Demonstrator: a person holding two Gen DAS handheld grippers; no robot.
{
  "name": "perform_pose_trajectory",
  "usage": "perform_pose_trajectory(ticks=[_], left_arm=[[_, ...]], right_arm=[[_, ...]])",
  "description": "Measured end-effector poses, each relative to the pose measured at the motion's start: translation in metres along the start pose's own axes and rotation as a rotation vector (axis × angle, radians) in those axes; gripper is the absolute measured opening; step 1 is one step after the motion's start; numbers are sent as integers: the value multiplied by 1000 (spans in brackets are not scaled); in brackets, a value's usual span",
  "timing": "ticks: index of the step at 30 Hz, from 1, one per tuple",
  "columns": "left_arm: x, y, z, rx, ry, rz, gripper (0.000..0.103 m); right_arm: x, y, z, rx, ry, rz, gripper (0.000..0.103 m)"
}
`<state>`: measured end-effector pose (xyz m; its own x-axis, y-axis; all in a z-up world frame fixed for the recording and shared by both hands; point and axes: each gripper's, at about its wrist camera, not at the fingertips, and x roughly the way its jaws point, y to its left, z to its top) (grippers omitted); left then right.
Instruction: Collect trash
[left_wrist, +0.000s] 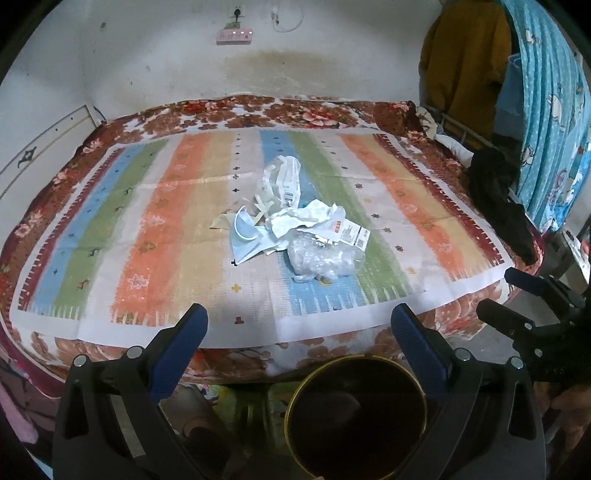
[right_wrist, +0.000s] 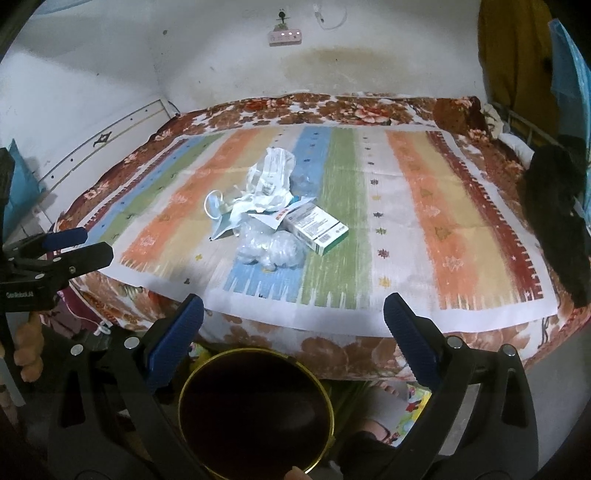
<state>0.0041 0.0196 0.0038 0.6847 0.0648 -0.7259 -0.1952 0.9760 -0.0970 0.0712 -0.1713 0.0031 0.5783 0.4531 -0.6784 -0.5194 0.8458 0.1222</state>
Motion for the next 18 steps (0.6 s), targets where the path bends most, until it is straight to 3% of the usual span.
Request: perform_pose_trajectory(ticks=[18], left_arm=[[1,9,6,-35,7,-22,97]], right_arm=[[2,3,4,9,0,20,93]])
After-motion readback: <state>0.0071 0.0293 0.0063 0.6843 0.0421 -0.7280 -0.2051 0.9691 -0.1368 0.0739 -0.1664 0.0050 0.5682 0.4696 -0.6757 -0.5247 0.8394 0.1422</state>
